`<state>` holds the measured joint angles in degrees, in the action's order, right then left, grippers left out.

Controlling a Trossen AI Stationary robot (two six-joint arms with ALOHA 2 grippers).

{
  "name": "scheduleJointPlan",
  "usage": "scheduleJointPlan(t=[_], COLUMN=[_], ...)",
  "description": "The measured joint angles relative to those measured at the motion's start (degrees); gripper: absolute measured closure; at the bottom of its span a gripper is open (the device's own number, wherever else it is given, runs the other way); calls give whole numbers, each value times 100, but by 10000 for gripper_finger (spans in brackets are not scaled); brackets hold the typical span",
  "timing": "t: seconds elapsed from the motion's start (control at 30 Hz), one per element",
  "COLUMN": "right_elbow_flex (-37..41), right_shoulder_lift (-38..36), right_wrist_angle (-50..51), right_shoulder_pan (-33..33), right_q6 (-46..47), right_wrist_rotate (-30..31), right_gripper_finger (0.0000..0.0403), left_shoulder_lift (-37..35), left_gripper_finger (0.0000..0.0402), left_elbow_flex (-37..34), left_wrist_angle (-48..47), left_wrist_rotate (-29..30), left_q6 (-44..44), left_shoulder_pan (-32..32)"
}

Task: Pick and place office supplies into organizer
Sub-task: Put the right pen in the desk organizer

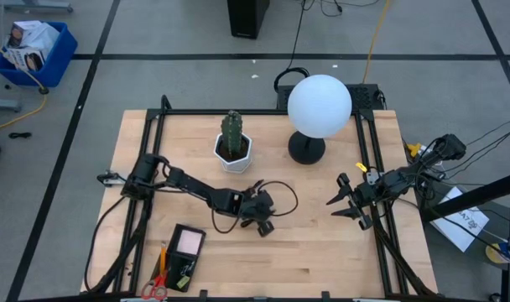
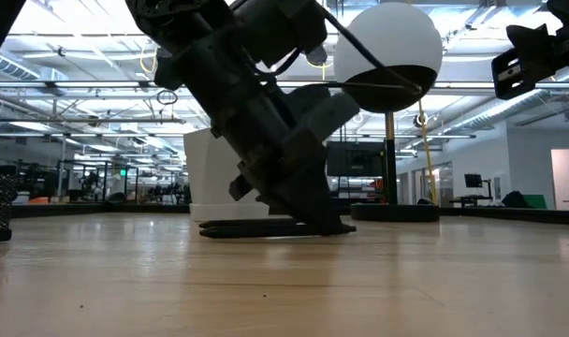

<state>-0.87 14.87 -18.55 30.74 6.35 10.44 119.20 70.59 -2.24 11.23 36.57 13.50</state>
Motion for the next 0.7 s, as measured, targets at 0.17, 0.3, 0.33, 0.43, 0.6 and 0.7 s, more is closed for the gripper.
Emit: scheduleJointPlan(t=[0.17,0.3,0.33,0.43,0.6,0.7], right_elbow_flex=[1,0,0,-1,-1,-1], right_shoulder_lift=[0,0,0,0,0,-2], right_wrist_angle=[0,0,0,0,0,0], right_shoulder_pan=[-2,-2,0,-1,-2,0], right_q6=[0,0,0,0,0,0], right_wrist_rotate=[0,0,0,0,0,0], right_gripper_finger=[250,250,250,250,250,250], left_shoulder_lift=[2,0,0,0,-17,-139], left_gripper_finger=[377,377,377,377,377,377], left_elbow_flex=[0,0,0,0,0,5], left_wrist_angle=[89,220,220,228,251,319], left_wrist_rotate=[-57,-31,-23,14,57,103], left_q6=[-10,17,48,102,107,102], left_shoulder_pan=[143,245,269,355,528,662])
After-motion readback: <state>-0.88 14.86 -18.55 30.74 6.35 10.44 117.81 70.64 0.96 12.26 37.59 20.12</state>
